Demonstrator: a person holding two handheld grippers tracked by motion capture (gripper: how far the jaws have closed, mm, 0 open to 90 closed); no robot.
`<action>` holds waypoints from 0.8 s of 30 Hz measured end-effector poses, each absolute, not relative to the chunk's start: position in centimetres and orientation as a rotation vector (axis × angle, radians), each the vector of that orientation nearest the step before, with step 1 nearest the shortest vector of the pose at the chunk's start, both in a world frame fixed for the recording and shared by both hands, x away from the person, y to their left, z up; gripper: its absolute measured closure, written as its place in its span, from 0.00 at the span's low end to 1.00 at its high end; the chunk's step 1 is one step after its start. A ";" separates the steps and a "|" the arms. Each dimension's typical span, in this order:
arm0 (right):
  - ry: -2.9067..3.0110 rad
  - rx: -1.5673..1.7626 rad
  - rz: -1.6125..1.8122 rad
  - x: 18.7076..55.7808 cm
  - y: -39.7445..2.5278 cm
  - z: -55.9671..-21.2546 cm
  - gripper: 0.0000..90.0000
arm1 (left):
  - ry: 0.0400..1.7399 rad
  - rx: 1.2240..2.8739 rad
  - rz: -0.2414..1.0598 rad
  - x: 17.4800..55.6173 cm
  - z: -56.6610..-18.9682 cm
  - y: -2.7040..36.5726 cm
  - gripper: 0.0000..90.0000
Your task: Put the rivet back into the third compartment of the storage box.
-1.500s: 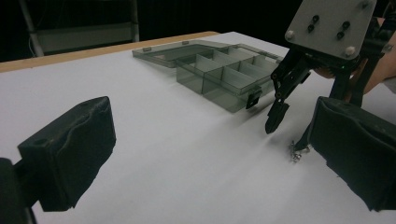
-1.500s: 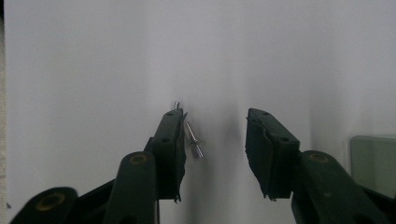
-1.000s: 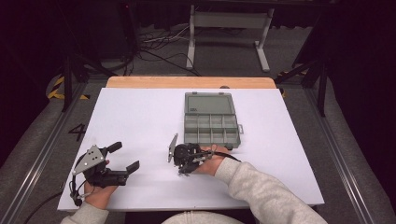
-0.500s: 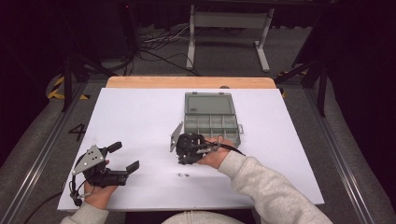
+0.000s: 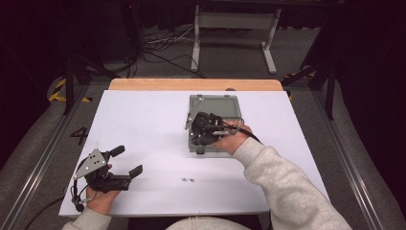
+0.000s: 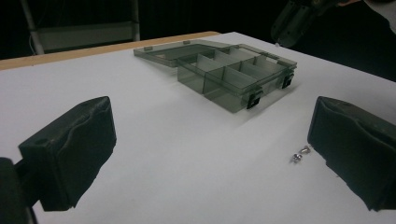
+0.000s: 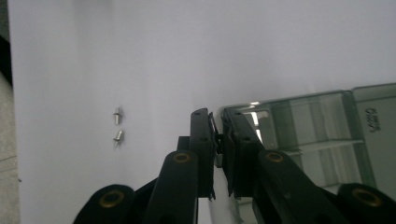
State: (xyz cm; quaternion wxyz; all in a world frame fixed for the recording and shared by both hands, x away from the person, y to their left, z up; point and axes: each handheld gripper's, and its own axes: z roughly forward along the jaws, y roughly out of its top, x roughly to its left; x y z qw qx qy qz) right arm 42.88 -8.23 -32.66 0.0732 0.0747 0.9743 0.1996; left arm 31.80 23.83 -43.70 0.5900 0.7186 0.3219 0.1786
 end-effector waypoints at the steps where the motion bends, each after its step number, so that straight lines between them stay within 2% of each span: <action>1: 2.915 0.245 0.597 43.3 -8.6 -32.4 0.92 | 0.749 1.673 0.418 31.8 -43.7 23.8 0.02; 24: 2.788 0.588 0.557 48.9 -13.5 -32.2 0.92 | 0.748 1.673 0.414 31.8 -43.7 23.8 0.02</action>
